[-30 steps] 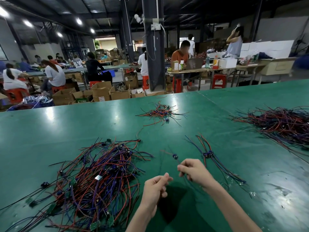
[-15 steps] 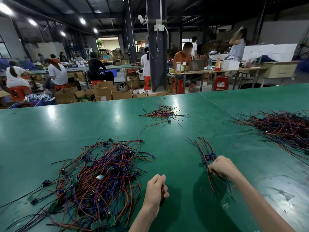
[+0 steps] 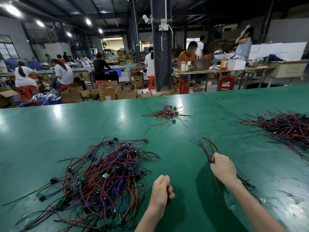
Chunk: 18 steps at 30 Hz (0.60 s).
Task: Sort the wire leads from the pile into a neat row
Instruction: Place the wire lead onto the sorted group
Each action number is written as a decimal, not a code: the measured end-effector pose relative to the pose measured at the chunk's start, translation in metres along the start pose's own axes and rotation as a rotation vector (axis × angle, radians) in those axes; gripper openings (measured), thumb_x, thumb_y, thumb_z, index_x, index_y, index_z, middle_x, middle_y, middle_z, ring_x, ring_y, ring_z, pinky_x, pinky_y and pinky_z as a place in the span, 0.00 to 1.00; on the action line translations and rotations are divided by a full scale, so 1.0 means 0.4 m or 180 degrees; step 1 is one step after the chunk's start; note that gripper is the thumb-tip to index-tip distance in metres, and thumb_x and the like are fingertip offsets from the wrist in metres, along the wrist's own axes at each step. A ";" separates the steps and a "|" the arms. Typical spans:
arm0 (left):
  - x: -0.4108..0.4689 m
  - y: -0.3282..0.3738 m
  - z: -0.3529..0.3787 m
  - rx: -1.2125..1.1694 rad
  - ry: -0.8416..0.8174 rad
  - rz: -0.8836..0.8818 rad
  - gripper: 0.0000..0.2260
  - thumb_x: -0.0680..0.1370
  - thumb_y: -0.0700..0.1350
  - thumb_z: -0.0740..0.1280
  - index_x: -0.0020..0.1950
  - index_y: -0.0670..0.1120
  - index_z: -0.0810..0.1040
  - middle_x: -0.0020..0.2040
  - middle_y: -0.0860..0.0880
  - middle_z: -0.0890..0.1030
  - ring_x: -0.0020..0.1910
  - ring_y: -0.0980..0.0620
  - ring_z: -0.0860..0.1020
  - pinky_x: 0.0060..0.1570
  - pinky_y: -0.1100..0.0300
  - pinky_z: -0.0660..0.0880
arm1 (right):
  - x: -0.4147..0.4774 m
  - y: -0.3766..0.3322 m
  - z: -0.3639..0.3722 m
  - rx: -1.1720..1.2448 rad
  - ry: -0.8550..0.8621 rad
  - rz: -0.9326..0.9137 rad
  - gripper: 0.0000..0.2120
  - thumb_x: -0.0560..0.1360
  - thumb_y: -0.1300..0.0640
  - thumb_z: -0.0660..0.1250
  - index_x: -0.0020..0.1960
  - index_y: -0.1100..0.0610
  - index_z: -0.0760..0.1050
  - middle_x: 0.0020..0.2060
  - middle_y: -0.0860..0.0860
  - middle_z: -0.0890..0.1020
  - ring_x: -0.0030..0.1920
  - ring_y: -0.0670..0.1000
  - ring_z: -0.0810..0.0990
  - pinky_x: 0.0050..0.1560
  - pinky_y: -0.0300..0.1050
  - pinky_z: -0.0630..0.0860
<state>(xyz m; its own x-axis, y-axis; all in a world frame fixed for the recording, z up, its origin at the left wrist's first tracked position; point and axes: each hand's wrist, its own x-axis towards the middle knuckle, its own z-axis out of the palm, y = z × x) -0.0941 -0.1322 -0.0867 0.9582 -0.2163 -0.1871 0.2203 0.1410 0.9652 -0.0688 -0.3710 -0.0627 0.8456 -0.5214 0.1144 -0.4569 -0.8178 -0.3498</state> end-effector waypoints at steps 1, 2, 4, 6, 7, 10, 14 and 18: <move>0.000 0.000 0.001 0.0013 -0.0001 0.0001 0.15 0.82 0.41 0.57 0.36 0.46 0.60 0.26 0.52 0.65 0.25 0.56 0.61 0.25 0.63 0.62 | 0.005 -0.004 -0.001 0.0031 0.0028 -0.0013 0.06 0.76 0.61 0.63 0.53 0.58 0.75 0.48 0.55 0.80 0.47 0.57 0.78 0.43 0.46 0.75; 0.000 0.000 0.001 0.0034 -0.0001 0.0008 0.15 0.82 0.41 0.57 0.36 0.46 0.60 0.26 0.52 0.65 0.25 0.56 0.61 0.25 0.63 0.62 | 0.010 -0.008 -0.002 0.0093 0.0061 -0.0018 0.06 0.76 0.62 0.63 0.52 0.59 0.75 0.47 0.55 0.80 0.45 0.57 0.77 0.43 0.46 0.75; -0.003 0.003 0.004 0.0076 0.0008 0.0028 0.15 0.82 0.40 0.57 0.36 0.46 0.60 0.26 0.52 0.65 0.25 0.56 0.61 0.25 0.63 0.62 | 0.021 -0.018 -0.004 0.0222 0.0117 -0.0008 0.06 0.75 0.62 0.63 0.51 0.59 0.75 0.45 0.56 0.80 0.43 0.57 0.76 0.41 0.46 0.75; -0.007 0.008 0.006 0.0090 0.0019 0.0025 0.15 0.82 0.40 0.57 0.36 0.46 0.59 0.26 0.52 0.65 0.25 0.56 0.61 0.25 0.63 0.62 | 0.028 -0.025 -0.005 0.0173 0.0109 0.0030 0.05 0.76 0.62 0.63 0.51 0.60 0.75 0.45 0.56 0.80 0.42 0.56 0.75 0.41 0.45 0.74; -0.009 0.010 0.007 0.0103 0.0023 0.0022 0.15 0.82 0.40 0.57 0.36 0.46 0.59 0.27 0.52 0.64 0.26 0.56 0.61 0.25 0.63 0.61 | 0.028 -0.027 -0.004 0.0083 0.0092 0.0038 0.06 0.76 0.62 0.63 0.52 0.60 0.75 0.46 0.56 0.80 0.43 0.56 0.75 0.41 0.45 0.73; -0.019 0.015 0.012 0.0225 0.0030 0.0069 0.15 0.82 0.40 0.57 0.36 0.46 0.59 0.27 0.51 0.63 0.26 0.55 0.60 0.26 0.63 0.61 | 0.018 -0.036 0.009 -0.0318 0.0251 -0.0106 0.08 0.76 0.61 0.62 0.55 0.59 0.73 0.52 0.56 0.78 0.52 0.57 0.75 0.49 0.47 0.72; -0.037 0.020 0.034 0.0605 -0.0013 0.0308 0.15 0.83 0.41 0.55 0.37 0.46 0.58 0.33 0.48 0.61 0.28 0.55 0.58 0.27 0.62 0.60 | -0.007 -0.050 0.042 -0.0696 0.0465 -0.0700 0.17 0.77 0.54 0.60 0.65 0.52 0.70 0.60 0.50 0.75 0.61 0.52 0.71 0.59 0.46 0.68; -0.044 0.016 0.041 0.0860 0.0014 0.0578 0.15 0.83 0.42 0.54 0.36 0.45 0.61 0.37 0.45 0.62 0.30 0.54 0.60 0.27 0.59 0.60 | -0.023 -0.053 0.068 -0.0850 0.0181 -0.0646 0.17 0.80 0.45 0.56 0.64 0.51 0.72 0.64 0.47 0.73 0.65 0.50 0.67 0.63 0.48 0.65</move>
<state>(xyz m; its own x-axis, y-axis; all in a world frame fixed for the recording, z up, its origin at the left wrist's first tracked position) -0.1126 -0.1435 -0.0742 0.9784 -0.2068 -0.0078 -0.0100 -0.0850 0.9963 -0.0595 -0.3422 -0.0816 0.9135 -0.3479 0.2110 -0.3433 -0.9373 -0.0596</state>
